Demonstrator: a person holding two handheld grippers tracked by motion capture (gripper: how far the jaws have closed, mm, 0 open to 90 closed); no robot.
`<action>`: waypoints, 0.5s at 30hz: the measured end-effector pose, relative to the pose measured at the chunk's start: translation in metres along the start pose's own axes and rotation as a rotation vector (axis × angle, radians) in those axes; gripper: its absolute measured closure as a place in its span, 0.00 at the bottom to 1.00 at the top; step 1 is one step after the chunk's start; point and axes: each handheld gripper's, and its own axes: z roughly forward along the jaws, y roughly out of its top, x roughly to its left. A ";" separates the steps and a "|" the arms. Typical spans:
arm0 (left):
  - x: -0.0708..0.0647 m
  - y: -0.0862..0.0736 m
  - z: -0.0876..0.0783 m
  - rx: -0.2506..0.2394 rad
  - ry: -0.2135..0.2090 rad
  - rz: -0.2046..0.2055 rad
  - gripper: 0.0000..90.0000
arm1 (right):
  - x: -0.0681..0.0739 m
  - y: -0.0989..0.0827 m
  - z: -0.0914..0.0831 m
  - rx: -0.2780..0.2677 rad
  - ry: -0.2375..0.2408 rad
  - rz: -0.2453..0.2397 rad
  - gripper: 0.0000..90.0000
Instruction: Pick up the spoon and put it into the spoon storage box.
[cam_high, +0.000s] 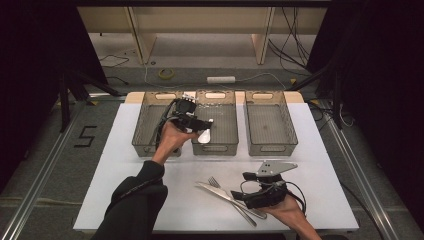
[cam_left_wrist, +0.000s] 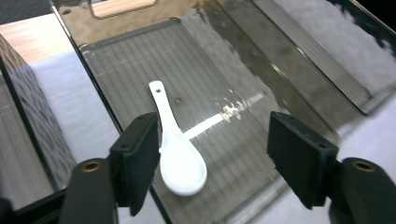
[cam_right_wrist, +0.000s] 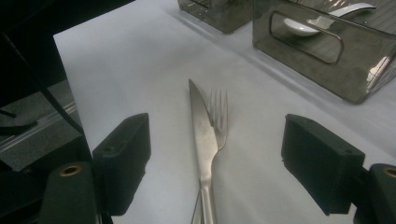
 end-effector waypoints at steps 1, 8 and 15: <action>-0.001 -0.002 -0.006 -0.003 -0.005 0.008 0.35 | 0.000 0.000 0.000 0.004 -0.001 0.000 0.28; -0.005 -0.025 -0.035 -0.033 -0.025 0.045 0.31 | 0.001 0.004 0.002 0.047 -0.012 -0.005 0.28; -0.008 -0.049 -0.055 -0.065 -0.044 0.061 0.25 | 0.001 0.007 0.005 0.120 -0.012 -0.010 0.28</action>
